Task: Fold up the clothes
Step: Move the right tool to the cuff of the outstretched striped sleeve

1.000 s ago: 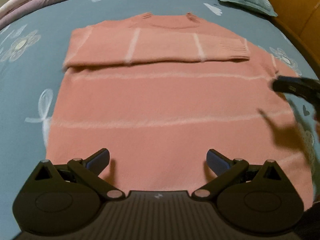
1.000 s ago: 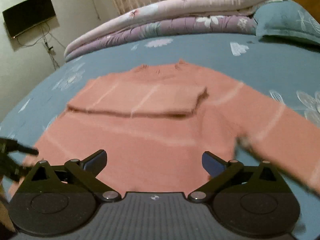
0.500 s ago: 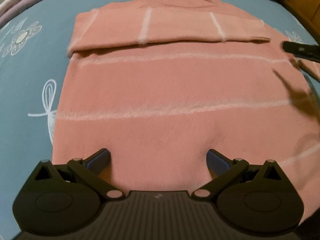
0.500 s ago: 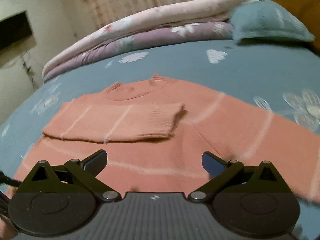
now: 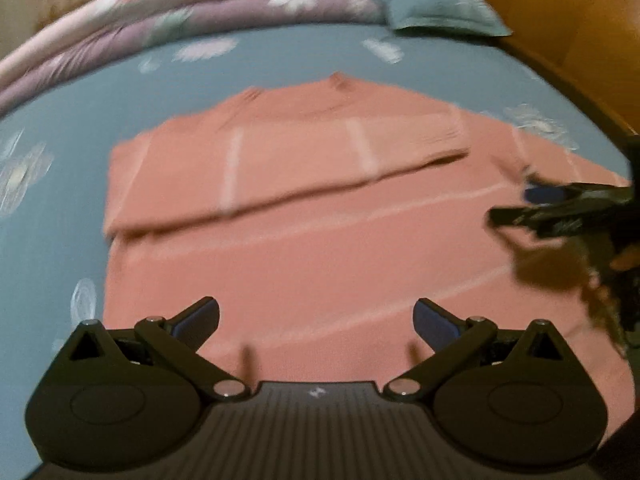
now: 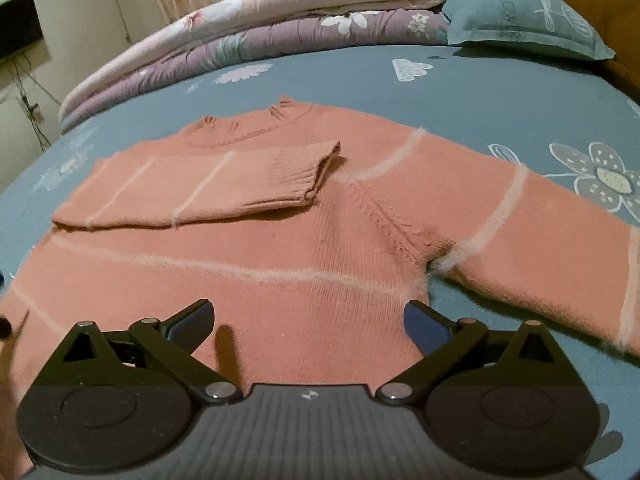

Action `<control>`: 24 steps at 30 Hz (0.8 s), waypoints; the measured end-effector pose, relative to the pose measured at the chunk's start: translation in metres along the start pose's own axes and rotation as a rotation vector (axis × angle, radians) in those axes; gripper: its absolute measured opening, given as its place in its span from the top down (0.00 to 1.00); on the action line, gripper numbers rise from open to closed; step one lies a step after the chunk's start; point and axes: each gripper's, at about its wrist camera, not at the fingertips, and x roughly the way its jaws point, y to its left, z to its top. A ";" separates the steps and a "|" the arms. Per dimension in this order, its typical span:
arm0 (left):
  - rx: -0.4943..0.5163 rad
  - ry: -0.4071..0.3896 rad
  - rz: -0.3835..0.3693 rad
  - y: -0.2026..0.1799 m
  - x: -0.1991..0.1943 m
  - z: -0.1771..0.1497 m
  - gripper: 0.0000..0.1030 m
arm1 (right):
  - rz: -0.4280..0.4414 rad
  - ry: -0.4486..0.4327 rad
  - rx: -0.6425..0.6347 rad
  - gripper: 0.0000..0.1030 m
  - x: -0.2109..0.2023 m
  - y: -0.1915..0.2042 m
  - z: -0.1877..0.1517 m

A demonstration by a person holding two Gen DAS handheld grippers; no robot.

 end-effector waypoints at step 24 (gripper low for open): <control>0.088 0.069 -0.112 -0.074 0.048 0.000 0.01 | -0.085 -0.087 0.267 0.00 -0.077 -0.070 -0.015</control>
